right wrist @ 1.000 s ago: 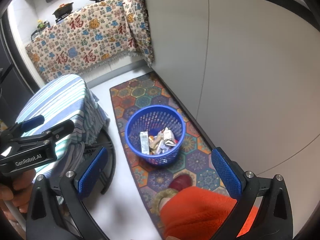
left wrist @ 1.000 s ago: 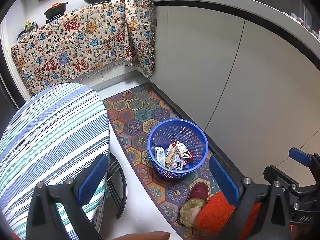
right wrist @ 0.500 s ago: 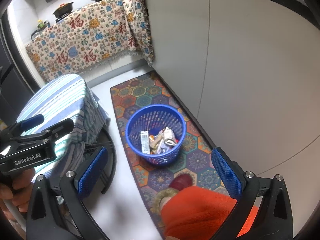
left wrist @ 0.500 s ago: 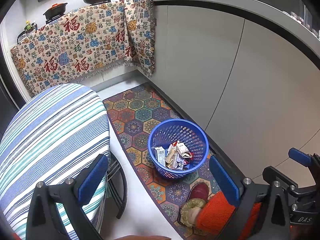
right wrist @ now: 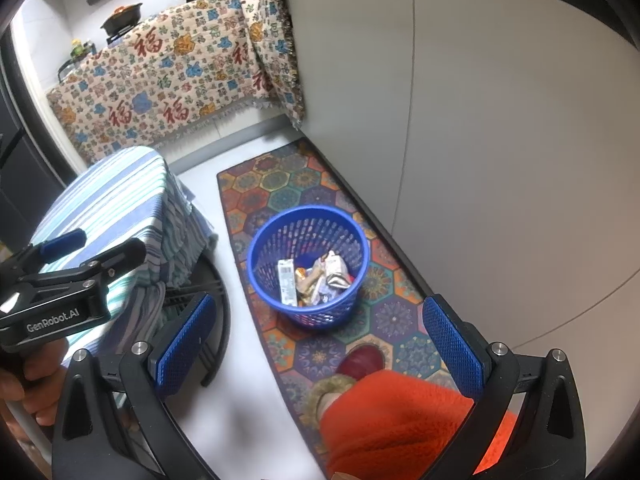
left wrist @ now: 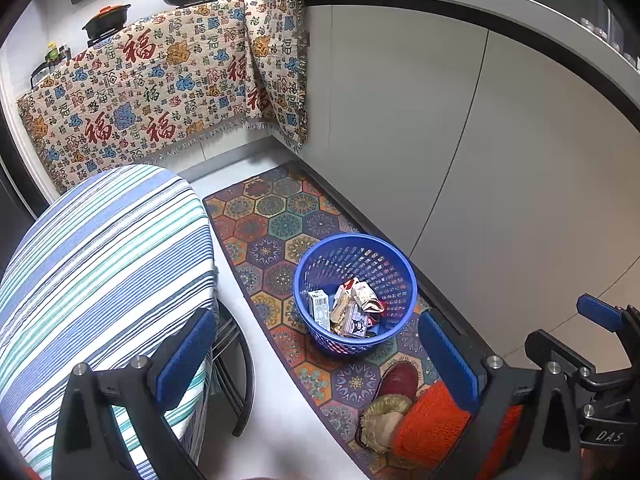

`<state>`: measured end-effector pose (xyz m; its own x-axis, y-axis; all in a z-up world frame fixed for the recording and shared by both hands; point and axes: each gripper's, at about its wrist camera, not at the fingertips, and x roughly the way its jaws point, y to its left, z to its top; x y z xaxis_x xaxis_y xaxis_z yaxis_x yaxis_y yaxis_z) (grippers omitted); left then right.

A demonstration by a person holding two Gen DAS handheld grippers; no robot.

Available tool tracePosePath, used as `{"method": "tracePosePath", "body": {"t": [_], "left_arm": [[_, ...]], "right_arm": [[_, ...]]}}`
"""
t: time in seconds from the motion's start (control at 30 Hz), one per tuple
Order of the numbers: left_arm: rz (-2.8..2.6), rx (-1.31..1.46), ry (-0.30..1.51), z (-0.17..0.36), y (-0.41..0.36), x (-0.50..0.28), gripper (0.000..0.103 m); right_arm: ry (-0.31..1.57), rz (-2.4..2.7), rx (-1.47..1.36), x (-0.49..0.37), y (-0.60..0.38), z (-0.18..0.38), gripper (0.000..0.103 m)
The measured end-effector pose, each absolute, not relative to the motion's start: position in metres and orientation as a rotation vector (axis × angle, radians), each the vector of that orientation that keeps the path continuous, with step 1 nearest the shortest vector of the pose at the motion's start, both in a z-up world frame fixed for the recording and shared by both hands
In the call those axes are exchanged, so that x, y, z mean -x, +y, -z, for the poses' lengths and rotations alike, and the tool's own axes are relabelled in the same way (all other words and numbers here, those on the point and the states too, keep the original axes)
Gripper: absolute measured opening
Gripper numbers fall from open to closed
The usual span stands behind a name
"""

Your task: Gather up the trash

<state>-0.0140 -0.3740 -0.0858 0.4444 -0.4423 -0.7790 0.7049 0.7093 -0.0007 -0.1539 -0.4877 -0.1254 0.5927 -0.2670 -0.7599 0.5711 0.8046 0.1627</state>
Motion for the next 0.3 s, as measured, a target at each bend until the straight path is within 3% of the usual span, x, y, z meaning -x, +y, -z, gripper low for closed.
{"method": "tracePosePath", "body": {"t": [0.3], "left_arm": [[0.721, -0.353, 0.835, 0.0884, -0.3729, 0.0133, 0.103]], "right_arm": [[0.812, 0.51, -0.426, 0.1526, -0.4905, 0.1297, 0.103]]}}
